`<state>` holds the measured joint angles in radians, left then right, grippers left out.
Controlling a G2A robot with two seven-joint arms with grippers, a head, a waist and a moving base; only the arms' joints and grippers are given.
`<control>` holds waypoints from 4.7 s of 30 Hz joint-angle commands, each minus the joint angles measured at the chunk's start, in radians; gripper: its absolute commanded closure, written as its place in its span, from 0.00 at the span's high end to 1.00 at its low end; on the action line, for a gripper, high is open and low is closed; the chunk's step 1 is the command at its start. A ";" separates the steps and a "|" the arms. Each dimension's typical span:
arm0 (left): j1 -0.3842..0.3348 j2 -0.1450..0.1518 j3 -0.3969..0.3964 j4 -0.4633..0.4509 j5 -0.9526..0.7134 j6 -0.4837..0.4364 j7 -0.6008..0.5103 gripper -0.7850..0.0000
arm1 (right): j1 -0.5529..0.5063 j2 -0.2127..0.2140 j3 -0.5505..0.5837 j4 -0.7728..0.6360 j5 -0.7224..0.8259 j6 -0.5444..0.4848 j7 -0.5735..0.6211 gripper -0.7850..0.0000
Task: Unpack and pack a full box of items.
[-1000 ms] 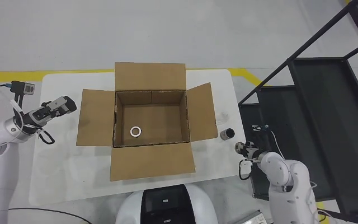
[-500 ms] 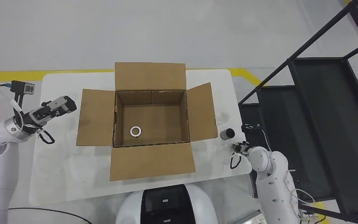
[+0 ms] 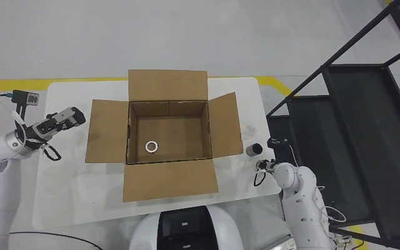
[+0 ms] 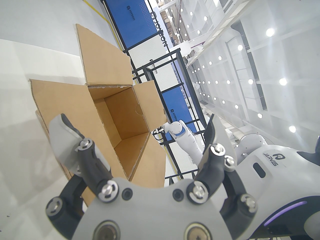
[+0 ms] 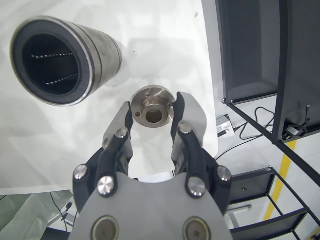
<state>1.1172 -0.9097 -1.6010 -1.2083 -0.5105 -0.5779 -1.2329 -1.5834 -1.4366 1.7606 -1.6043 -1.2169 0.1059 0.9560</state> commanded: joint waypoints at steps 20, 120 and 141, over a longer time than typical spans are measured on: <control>0.000 0.000 0.000 0.000 0.000 0.000 0.000 1.00 | -0.101 0.018 0.109 -0.630 0.535 -0.047 0.191 1.00; 0.000 0.000 0.000 0.000 0.000 0.000 0.000 1.00 | 1.039 -0.289 -1.283 0.935 0.307 -0.434 -0.265 0.90; 0.000 0.000 0.000 0.000 0.000 0.000 0.000 1.00 | 1.077 -0.391 -1.317 1.150 0.277 -0.442 -0.332 0.47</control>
<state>1.1172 -0.9097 -1.6010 -1.2083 -0.5105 -0.5779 -1.2329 -0.5071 -1.8245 0.4437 -0.4626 -0.9389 -0.3355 0.6255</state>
